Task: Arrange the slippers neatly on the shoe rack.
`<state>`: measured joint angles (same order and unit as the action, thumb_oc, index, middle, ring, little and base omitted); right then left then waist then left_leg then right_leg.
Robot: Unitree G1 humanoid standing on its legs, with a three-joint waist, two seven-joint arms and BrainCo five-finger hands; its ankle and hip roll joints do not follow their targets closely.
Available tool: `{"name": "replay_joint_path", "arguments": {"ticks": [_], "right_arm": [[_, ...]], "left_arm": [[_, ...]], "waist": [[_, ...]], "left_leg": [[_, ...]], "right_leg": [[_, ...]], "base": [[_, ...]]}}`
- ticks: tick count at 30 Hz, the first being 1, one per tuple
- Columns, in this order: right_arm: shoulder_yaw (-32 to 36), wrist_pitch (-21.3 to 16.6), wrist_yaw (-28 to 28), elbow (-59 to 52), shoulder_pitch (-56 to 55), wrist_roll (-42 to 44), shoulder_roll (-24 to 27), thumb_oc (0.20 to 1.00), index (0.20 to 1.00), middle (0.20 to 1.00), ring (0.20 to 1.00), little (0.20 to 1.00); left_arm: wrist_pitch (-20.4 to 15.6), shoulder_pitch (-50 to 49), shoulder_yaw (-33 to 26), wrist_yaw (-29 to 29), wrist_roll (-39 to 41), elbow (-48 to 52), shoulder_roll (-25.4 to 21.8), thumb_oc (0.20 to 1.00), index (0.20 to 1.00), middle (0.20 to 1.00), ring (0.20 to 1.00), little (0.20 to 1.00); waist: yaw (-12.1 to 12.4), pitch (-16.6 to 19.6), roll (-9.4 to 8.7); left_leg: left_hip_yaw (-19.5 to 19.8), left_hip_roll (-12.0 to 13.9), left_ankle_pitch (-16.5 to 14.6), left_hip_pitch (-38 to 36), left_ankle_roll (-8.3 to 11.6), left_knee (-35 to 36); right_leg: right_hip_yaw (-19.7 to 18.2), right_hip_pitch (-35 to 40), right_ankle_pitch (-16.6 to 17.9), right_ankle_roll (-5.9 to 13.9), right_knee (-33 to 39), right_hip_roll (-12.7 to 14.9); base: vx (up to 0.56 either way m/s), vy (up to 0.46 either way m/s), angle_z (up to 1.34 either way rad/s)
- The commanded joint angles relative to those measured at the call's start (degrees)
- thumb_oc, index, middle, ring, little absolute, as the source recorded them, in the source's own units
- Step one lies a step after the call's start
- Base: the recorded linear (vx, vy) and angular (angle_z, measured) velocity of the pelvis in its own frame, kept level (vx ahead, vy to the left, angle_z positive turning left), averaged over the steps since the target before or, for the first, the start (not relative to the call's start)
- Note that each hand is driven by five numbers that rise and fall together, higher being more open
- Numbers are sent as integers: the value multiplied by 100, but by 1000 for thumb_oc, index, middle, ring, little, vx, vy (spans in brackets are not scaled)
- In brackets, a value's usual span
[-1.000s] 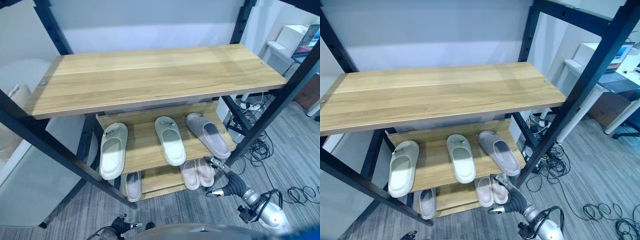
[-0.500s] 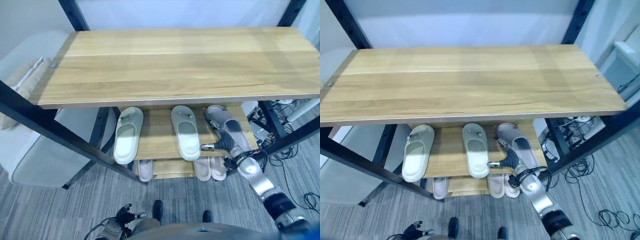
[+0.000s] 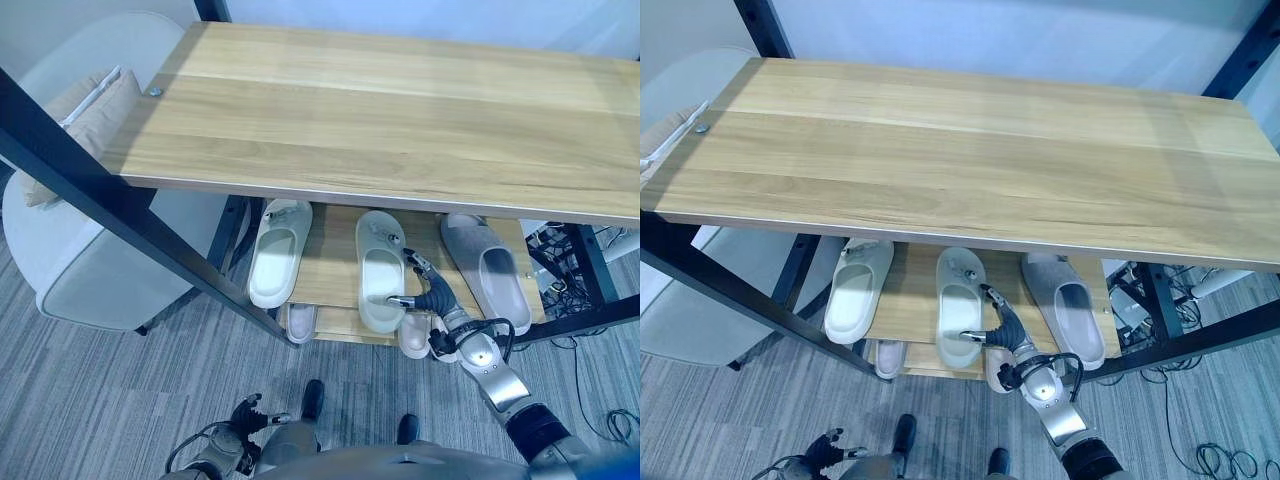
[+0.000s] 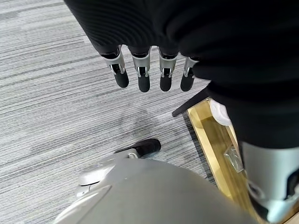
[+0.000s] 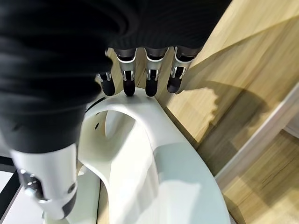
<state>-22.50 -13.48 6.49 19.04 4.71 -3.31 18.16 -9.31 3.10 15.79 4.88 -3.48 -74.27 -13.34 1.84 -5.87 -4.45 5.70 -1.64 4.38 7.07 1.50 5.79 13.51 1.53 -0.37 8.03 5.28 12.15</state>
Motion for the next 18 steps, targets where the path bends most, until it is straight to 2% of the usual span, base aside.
{"name": "replay_joint_path", "arguments": {"ticks": [1, 8, 14, 16, 18], "right_arm": [[-143, -59, -50, -371, -14, 143, 173, 1000, 1000, 1000, 1000, 1000], [-42, -5, 130, -375, 50, 601, -8, 1000, 1000, 1000, 1000, 1000], [-28, 25, 474, -90, 522, 983, -270, 1000, 1000, 1000, 1000, 1000], [11, 27, 583, -188, 586, 916, -220, 1000, 1000, 1000, 1000, 1000], [134, 16, 706, -431, 524, 452, -27, 1000, 1000, 1000, 1000, 1000]], "left_arm": [[-40, 149, 319, 71, 32, -299, 450, 1000, 1000, 1000, 1000, 1000], [25, 58, 311, 136, 96, -337, 458, 1000, 1000, 1000, 1000, 1000], [61, -7, 391, 242, 157, -308, 472, 1000, 1000, 1000, 1000, 1000], [87, -36, 384, 272, 164, -322, 475, 1000, 1000, 1000, 1000, 1000], [70, -75, 333, 287, 129, -346, 484, 1000, 1000, 1000, 1000, 1000]], "waist": [[76, 112, 180], [81, 174, 195], [182, 207, 233], [206, 213, 240], [187, 223, 247]], "left_leg": [[-275, 372, -410, -180, 155, -79], [-307, 367, -455, -259, 153, -79], [-327, 373, -460, -271, 165, -79], [-314, 365, -461, -268, 170, -79], [-312, 357, -479, -288, 165, -79]], "right_leg": [[-51, 90, 216, 334, -28, 231], [-70, 155, 178, 331, -28, 238], [-78, 150, 155, 322, -28, 241], [-54, 152, 160, 326, -28, 245], [-48, 180, 148, 328, -28, 241]], "base": [[35, 15, 0], [15, 2, 2], [0, 0, 0], [8, 14, 3], [11, 11, 4]]}}
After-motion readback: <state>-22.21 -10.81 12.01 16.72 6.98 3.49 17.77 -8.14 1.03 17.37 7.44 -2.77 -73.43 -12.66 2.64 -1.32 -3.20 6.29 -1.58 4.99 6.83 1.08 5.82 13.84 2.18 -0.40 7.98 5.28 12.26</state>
